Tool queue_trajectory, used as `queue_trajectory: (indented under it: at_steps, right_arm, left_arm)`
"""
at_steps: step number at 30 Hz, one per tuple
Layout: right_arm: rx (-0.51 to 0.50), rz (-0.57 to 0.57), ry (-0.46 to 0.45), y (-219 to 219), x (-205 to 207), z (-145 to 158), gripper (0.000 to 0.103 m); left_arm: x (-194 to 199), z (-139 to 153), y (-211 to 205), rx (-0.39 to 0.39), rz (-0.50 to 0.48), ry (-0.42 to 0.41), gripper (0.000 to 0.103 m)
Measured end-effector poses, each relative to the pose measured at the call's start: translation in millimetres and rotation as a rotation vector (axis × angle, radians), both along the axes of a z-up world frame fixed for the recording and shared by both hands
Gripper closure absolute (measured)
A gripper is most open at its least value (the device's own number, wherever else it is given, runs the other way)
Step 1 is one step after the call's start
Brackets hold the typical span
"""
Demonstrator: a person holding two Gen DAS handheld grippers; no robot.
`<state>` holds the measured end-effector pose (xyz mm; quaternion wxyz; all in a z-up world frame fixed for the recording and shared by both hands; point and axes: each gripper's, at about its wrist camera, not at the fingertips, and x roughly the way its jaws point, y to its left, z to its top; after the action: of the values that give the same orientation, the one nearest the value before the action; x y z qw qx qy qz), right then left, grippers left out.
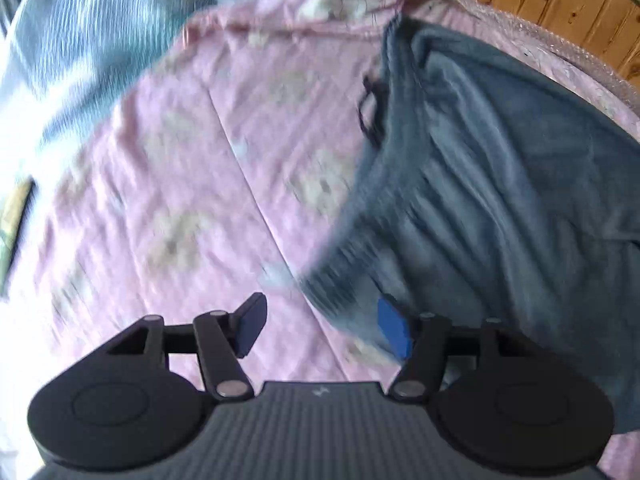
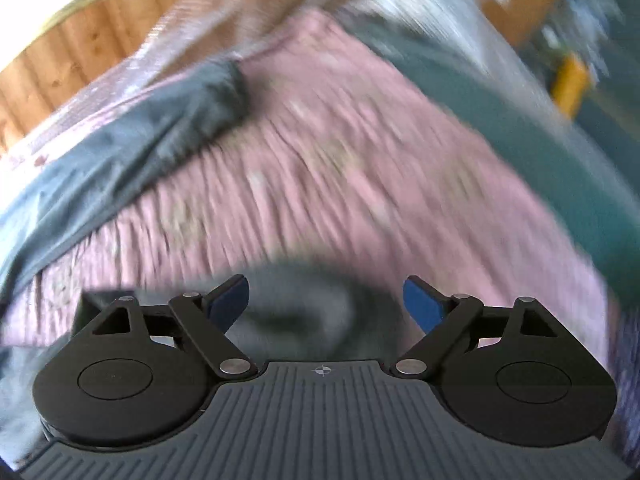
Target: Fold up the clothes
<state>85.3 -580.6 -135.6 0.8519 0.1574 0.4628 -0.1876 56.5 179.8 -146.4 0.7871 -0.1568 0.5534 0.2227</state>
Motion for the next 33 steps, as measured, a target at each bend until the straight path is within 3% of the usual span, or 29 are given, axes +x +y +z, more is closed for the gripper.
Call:
queue_trajectory:
  at_steps: [2,5,7,8,9,10,11,15,18,20,22,23,24,26,28,30,33]
  right_arm:
    - [0.074,-0.069,-0.01,-10.6,-19.6,-8.6,0.016]
    - [0.102,-0.12,-0.043,-22.5,-27.2,-23.9,0.012]
    - [0.165,-0.087,-0.046,-24.6,-19.4,-36.7,0.018]
    - [0.208,-0.043,-0.037,-22.8,-12.8,-42.8,0.048]
    - [0.231,-0.002,-0.027,-20.2,-6.5,-46.2,0.095]
    - [0.215,0.036,-0.013,-16.4,-1.1,-44.7,0.099]
    - [0.192,0.064,-0.022,-13.5,2.4,-36.8,0.1]
    - [0.089,0.128,-0.199,-12.9,-6.1,43.6,0.1]
    - [0.016,0.186,-0.179,-11.8,-18.9,74.0,0.1]
    - [-0.01,0.21,-0.096,-11.1,-26.0,66.5,0.097]
    - [-0.063,0.217,0.039,-9.1,-32.0,34.2,0.085]
    - [-0.086,0.204,0.111,-8.3,-37.2,15.3,0.061]
    - [-0.105,0.159,0.158,-9.1,-45.9,1.5,0.056]
    - [-0.118,0.064,0.227,-11.6,-64.8,-21.7,0.057]
    - [-0.008,-0.019,0.164,-16.1,-88.3,-20.4,0.053]
    - [0.034,-0.033,0.111,-13.0,-99.1,-14.7,0.043]
    - [-0.043,0.0,0.077,-7.0,-82.6,-3.4,0.032]
  left_arm:
    - [1.3,-2.2,-6.4,-0.019,0.025,-0.039,0.038]
    - [12.4,-5.1,-15.1,-0.043,0.048,-0.101,0.033]
    - [22.4,-8.8,-22.4,-0.046,0.027,-0.131,0.043]
    - [24.3,-4.4,-21.3,-0.047,0.022,-0.144,0.084]
    - [24.4,4.1,-17.0,-0.045,0.022,-0.156,0.099]
    - [24.5,12.6,-12.8,-0.044,0.022,-0.169,0.099]
    - [24.7,21.1,-8.5,-0.043,0.022,-0.181,0.099]
    - [8.7,62.2,22.1,-0.055,0.033,-0.241,0.099]
    - [-22.5,68.3,55.6,-0.092,0.0,-0.213,0.099]
    - [-35.3,50.7,61.3,-0.103,-0.027,-0.168,0.098]
    - [-46.3,28.5,63.1,-0.11,-0.053,-0.117,0.098]
    - [-51.7,17.4,63.9,-0.113,-0.066,-0.092,0.098]
    - [-57.2,6.3,64.8,-0.117,-0.079,-0.067,0.098]
    - [-64.7,-10.8,63.3,-0.123,-0.078,-0.058,0.099]
    - [-68.6,-19.2,62.0,-0.132,-0.061,-0.086,0.099]
    - [-68.4,-24.4,60.7,-0.125,-0.051,-0.114,0.097]
    - [-67.4,-29.9,59.8,-0.116,-0.029,-0.127,0.092]
